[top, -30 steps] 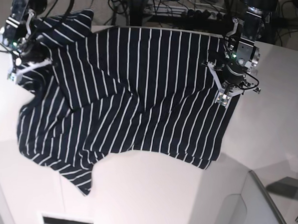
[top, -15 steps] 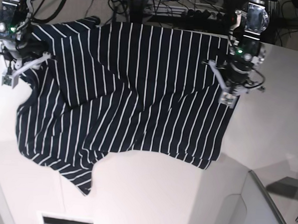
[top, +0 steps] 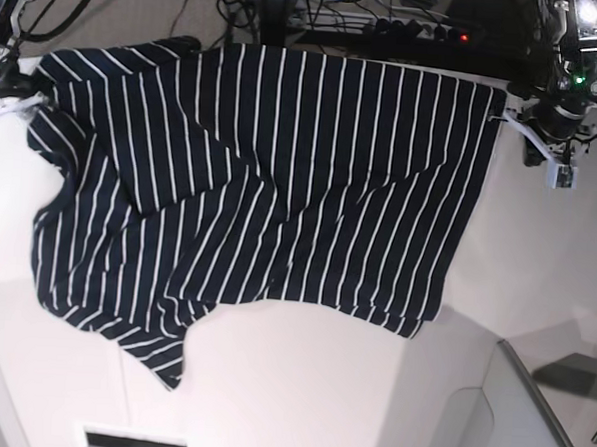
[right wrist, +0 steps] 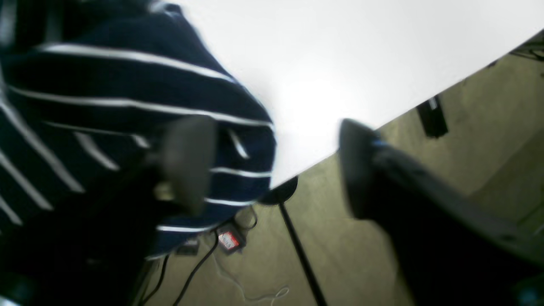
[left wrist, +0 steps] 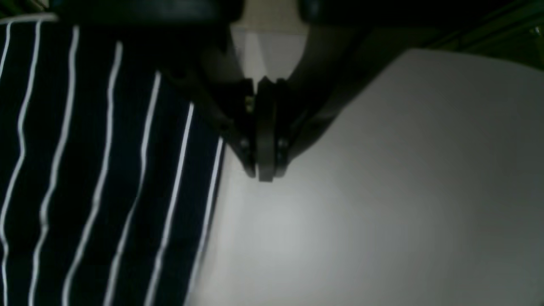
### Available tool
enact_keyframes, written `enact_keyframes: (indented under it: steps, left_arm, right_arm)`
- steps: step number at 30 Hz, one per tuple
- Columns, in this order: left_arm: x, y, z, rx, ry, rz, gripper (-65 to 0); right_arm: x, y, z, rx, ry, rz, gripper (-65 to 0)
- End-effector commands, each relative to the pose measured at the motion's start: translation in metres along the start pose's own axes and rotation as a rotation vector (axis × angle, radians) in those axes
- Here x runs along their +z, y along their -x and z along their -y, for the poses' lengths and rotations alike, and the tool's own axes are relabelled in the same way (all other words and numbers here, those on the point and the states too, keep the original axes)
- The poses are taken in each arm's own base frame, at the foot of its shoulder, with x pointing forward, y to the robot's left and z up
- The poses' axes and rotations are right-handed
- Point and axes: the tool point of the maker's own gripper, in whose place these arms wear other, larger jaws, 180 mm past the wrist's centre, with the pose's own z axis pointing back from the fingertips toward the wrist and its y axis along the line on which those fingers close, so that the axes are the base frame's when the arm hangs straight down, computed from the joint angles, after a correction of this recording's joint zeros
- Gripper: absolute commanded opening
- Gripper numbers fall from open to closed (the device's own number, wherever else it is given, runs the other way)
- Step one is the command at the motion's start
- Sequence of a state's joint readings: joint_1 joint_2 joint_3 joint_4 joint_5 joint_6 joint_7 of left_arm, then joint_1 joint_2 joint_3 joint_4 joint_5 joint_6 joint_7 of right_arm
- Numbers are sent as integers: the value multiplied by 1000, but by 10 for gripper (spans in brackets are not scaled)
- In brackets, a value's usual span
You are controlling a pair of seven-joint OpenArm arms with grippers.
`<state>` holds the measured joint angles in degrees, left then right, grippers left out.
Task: Layout the t-shirt on the table in an organized manner, then fold the t-shirt properly
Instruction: 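Lift the shirt edge with both grippers and pull the corners apart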
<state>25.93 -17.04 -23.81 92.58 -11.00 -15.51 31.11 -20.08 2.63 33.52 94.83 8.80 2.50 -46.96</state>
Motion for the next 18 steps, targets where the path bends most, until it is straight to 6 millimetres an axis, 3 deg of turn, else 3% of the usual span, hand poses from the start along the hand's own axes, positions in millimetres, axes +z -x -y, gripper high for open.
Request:
enact_keyframes:
  steps: [1,4,10,12,14,18]
  left_arm:
    - [3,-9,-3,0,2,32,-650]
    - [2,-9,-2,2,6,32,-643]
    - [2,-8,0,11,9,31,-311]
    - [2,-7,0,12,9,28,-229]
    - [4,-1,0,9,10,16,-186]
    - [5,2,1,6,15,10,-176]
  right_arm:
    - [3,-13,2,-13,-11,63,-98]
    - [1,-10,0,-51,-50,93,-66]
    - [-8,-3,-14,-16,-134,88,-114]
    - [-13,-1,-20,11,-176,89,-137]
    - [-19,0,-16,-2,-189,85,-152]
    - [-31,7,-3,-35,-188,53,-161]
